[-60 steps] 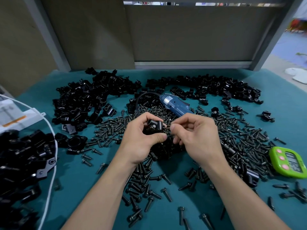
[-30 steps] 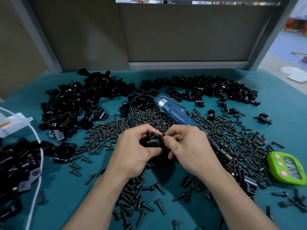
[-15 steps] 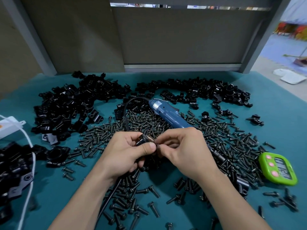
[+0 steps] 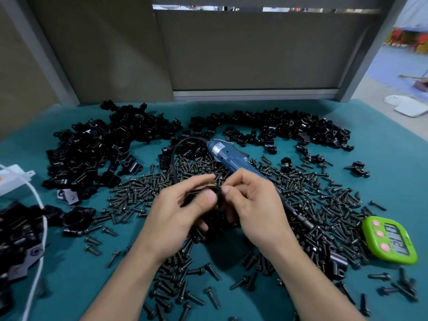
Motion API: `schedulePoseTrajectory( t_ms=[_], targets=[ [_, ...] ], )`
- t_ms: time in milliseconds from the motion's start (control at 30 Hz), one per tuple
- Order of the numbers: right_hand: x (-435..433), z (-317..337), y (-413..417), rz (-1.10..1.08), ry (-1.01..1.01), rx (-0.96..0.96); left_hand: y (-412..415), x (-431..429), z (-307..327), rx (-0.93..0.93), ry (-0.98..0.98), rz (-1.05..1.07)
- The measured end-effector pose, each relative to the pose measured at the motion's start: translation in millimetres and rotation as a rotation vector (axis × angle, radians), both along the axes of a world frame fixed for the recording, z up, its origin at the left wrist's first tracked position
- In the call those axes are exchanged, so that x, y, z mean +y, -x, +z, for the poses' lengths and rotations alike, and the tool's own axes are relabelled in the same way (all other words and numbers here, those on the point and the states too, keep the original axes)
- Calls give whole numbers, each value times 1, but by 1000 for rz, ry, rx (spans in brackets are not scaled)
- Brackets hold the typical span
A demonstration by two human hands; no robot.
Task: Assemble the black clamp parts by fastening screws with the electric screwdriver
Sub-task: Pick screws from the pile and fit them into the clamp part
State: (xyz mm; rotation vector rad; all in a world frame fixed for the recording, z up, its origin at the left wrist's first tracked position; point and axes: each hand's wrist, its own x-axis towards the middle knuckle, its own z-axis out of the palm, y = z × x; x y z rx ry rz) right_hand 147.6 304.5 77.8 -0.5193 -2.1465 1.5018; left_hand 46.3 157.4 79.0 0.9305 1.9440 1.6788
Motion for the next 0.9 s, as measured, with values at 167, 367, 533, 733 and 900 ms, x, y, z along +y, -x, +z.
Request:
schedulePoseTrajectory(
  t_ms=[167,367,533,733,900],
  targets=[
    [3,0,-2,75,5,42,6,0,3,-52,-47,-53],
    [7,2,-6,50,-126,-35,9,4,-2,73,13,10],
    [8,9,-11,110,-290,-104,8,3,-1,134,22,2],
    [16,16,-13,223,-34,-123,6,1,2,101,74,-32],
    [15,15,-16,133,-143,-81,4,4,3,-105,38,-84]
  ],
)
